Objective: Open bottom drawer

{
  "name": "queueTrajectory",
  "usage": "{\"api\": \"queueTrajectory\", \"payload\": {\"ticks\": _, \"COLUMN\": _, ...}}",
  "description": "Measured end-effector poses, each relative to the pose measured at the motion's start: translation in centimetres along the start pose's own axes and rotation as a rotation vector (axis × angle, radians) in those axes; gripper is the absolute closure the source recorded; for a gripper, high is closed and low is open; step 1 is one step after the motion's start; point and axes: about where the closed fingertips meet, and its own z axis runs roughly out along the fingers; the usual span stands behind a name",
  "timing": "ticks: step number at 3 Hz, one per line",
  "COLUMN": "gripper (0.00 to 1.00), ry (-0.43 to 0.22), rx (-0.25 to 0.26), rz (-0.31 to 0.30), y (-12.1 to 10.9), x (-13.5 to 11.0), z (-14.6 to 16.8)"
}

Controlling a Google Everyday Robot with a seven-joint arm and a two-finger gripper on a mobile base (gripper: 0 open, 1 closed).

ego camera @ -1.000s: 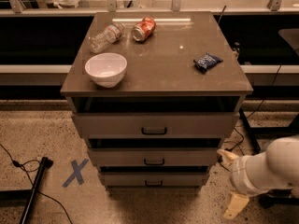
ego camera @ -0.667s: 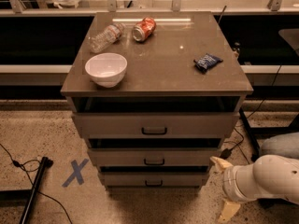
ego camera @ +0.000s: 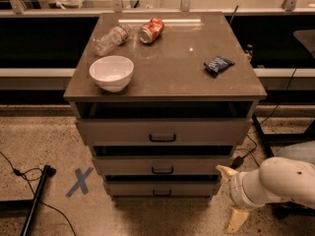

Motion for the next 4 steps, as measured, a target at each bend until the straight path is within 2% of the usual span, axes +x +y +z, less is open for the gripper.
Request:
{"api": "queueTrajectory", "payload": {"ticks": 1, "gripper": 0.00, "ry": -0.024, "rx": -0.032, "rz": -0.004, "y": -0.7, "x": 1.5, "z": 3.2}}
{"api": "queueTrajectory", "payload": {"ticks": 2, "gripper": 0.00, "ry": -0.074, "rx": -0.056, "rz": -0.023, "y": -1.0, "x": 2.7, "z": 7.8}}
{"api": "queueTrajectory", "payload": {"ticks": 3, "gripper": 0.00, "ry": -0.185, "rx": -0.060, "rz": -0.024, "y": -1.4, "x": 3.6, "z": 12.0}}
{"api": "queueTrajectory", "payload": {"ticks": 4, "gripper": 0.00, "ry": -0.275, "rx": -0.044, "rz": -0.057, "y": -1.2, "x": 5.0, "z": 15.4}}
